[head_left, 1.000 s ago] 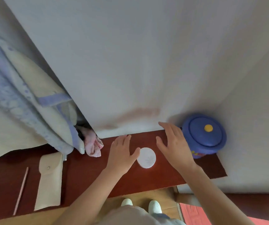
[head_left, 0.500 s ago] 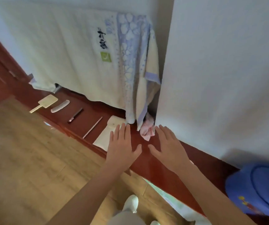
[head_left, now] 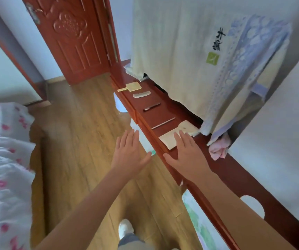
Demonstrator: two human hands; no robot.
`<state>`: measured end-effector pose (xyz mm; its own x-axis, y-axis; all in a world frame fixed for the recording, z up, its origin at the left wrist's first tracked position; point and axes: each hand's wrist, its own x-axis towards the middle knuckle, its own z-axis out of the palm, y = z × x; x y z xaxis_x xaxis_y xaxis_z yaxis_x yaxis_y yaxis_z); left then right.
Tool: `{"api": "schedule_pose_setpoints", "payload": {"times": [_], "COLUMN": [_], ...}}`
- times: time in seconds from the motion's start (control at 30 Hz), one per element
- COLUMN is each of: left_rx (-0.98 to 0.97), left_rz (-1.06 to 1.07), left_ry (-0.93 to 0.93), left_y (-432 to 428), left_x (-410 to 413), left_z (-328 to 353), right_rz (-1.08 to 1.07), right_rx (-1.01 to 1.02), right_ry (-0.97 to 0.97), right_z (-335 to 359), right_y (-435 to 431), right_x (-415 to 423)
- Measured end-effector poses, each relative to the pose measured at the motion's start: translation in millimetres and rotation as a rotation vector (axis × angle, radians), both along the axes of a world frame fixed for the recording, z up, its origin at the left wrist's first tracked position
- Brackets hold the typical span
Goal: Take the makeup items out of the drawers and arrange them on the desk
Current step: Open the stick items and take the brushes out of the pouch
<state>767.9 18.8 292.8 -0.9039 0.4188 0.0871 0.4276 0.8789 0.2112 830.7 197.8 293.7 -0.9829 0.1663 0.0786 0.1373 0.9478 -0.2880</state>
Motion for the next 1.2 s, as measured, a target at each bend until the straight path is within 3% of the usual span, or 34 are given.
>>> {"api": "schedule_pose_setpoints", "payload": {"times": [0.27, 0.73, 1.03, 1.2], "left_rx": [-0.006, -0.05, -0.045, -0.066], "left_rz": [0.107, 0.091, 0.02, -0.063], "left_ry": [0.024, 0.017, 0.015, 0.02], "left_y": [-68, -204, -228, -220], "left_x": [-20, -119, -198, -260], "left_z": [1, 3, -12, -19], "right_rz": [0.146, 0.121, 0.052, -0.011], "right_rx": [0.022, -0.025, -0.036, -0.054], "right_ry": [-0.018, -0.003, 0.038, -0.039], "right_z": [3, -9, -17, -33], "right_y": [-69, -201, -218, -205], "right_x": [-41, -146, -207, -256]}}
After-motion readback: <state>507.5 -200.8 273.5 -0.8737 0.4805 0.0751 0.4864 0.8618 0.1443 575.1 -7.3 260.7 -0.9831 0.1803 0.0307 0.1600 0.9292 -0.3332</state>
